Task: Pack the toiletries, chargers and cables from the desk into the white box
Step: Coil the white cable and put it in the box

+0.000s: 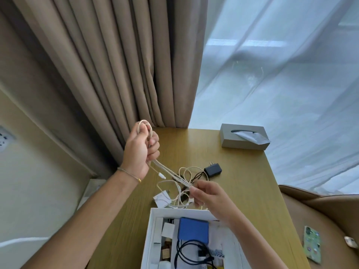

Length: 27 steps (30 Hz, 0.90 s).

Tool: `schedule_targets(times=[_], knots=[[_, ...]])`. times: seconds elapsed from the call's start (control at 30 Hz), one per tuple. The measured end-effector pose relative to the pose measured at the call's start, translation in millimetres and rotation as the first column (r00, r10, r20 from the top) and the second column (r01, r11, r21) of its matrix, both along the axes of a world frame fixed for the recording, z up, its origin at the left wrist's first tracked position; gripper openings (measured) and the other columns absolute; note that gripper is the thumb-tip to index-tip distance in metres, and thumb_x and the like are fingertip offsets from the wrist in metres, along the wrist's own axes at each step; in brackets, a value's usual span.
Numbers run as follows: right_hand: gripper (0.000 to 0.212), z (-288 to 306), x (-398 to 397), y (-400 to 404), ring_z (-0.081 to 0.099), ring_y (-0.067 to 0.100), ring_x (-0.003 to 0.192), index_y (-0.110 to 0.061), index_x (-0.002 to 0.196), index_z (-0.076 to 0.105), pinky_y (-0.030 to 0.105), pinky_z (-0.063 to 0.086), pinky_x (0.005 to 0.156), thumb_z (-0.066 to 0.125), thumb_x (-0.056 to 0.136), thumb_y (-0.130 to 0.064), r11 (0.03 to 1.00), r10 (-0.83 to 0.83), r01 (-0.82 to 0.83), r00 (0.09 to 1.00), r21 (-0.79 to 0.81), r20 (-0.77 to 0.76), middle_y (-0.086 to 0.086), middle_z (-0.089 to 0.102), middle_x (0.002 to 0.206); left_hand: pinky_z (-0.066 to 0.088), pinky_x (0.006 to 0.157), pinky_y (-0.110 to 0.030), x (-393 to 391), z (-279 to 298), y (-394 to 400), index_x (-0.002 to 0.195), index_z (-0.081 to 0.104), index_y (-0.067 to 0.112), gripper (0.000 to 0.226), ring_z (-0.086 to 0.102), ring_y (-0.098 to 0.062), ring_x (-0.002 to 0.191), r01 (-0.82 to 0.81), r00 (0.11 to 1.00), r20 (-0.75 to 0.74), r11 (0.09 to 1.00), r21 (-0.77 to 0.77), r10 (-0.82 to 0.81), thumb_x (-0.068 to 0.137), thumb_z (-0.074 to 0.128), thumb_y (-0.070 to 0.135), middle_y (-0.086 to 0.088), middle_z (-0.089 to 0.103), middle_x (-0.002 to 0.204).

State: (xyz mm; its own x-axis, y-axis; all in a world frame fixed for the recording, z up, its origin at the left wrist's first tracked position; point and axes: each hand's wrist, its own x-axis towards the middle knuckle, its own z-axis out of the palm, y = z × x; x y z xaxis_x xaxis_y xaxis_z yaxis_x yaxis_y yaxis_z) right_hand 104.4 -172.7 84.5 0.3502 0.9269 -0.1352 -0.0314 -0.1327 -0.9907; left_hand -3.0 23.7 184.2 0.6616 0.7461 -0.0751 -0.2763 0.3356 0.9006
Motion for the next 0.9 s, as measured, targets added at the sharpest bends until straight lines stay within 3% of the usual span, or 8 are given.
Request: schedule_targets(times=[0.2,0.3,0.37,0.47,0.6,0.67,0.77,0.9], knots=[[0.021,-7,18,-18,0.055,0.025,0.067,-0.02,0.079,0.073,0.043,0.045,0.072,0.064,0.097,-0.028,0.999,-0.034,0.035,0.998,-0.018,0.054,0.009,0.062,0.069,0.02,0.035,-0.018,-16,-5,-10,0.078,0.044,0.017,0.034,0.024,-0.008,0.04,-0.039,0.994,-0.1,0.999,0.017,0.04,0.109,0.032,0.022,-0.001,0.036,0.06],[0.016,-10,22,-18,0.063,0.037,0.073,-0.021,0.089,0.08,0.052,0.05,0.079,0.067,0.096,-0.028,0.995,-0.096,0.098,0.989,-0.006,0.112,0.009,0.074,0.076,0.043,0.044,-0.025,-28,-1,-14,0.087,0.052,0.013,0.033,0.045,-0.015,0.045,-0.062,0.993,-0.1,0.997,0.055,0.067,0.109,0.03,0.024,-0.013,0.056,0.068],[0.015,-11,23,-19,0.067,0.043,0.082,-0.022,0.09,0.081,0.058,0.051,0.09,0.068,0.093,-0.03,0.992,-0.12,0.124,0.986,-0.031,0.117,0.011,0.077,0.081,0.058,0.066,-0.04,-37,5,-14,0.094,0.058,0.009,0.038,0.065,-0.028,0.066,-0.057,0.993,-0.099,0.992,0.115,0.068,0.109,0.027,0.024,-0.023,0.07,0.09],[0.021,-15,24,-18,0.075,0.028,0.088,-0.016,0.091,0.081,0.056,0.052,0.099,0.069,0.087,-0.033,0.985,-0.12,0.13,0.988,-0.111,0.093,0.008,0.08,0.086,0.052,0.097,-0.052,-50,17,-13,0.108,0.065,0.006,0.041,0.066,-0.039,0.11,-0.015,0.996,-0.087,0.982,0.188,0.031,0.109,0.028,0.021,-0.021,0.069,0.12],[0.01,-8,14,-1,0.073,0.007,0.093,-0.026,0.101,0.075,0.044,0.055,0.1,0.069,0.094,-0.022,0.954,-0.121,0.181,0.962,-0.24,0.246,-0.007,0.08,0.096,0.041,0.109,-0.055,-59,40,-19,0.121,0.062,-0.002,0.043,0.059,-0.032,0.125,0.084,0.994,-0.092,0.943,0.322,-0.057,0.106,0.028,0.019,-0.017,0.066,0.13],[0.022,14,2,15,0.068,0.004,0.105,-0.028,0.117,0.068,0.041,0.054,0.102,0.067,0.096,-0.023,0.963,-0.169,0.224,0.935,-0.151,0.312,-0.01,0.075,0.111,0.039,0.111,-0.052,-58,50,-28,0.119,0.063,-0.002,0.045,0.058,-0.03,0.127,0.131,0.989,-0.12,0.899,0.417,-0.089,0.104,0.029,0.023,-0.016,0.067,0.128],[0.036,62,-20,38,0.061,0.005,0.121,-0.033,0.133,0.059,0.032,0.052,0.101,0.062,0.097,-0.038,0.975,-0.174,0.124,0.942,0.184,0.288,-0.014,0.068,0.126,0.038,0.112,-0.051,-52,60,-42,0.119,0.062,-0.004,0.048,0.058,-0.033,0.125,0.165,0.986,-0.094,0.872,0.46,-0.137,0.104,0.028,0.026,-0.02,0.067,0.125],[0.024,103,-37,59,0.059,0.015,0.067,-0.013,0.089,0.066,0.027,0.05,0.066,0.051,0.102,-0.025,0.9,-0.046,-0.008,0.993,0.435,0.112,-0.007,0.063,0.072,0.047,0.101,-0.059,-47,77,-43,0.114,0.057,0.0,0.048,0.062,-0.043,0.109,0.142,0.976,0.103,0.923,0.357,-0.19,0.105,0.025,0.034,-0.024,0.058,0.11]])
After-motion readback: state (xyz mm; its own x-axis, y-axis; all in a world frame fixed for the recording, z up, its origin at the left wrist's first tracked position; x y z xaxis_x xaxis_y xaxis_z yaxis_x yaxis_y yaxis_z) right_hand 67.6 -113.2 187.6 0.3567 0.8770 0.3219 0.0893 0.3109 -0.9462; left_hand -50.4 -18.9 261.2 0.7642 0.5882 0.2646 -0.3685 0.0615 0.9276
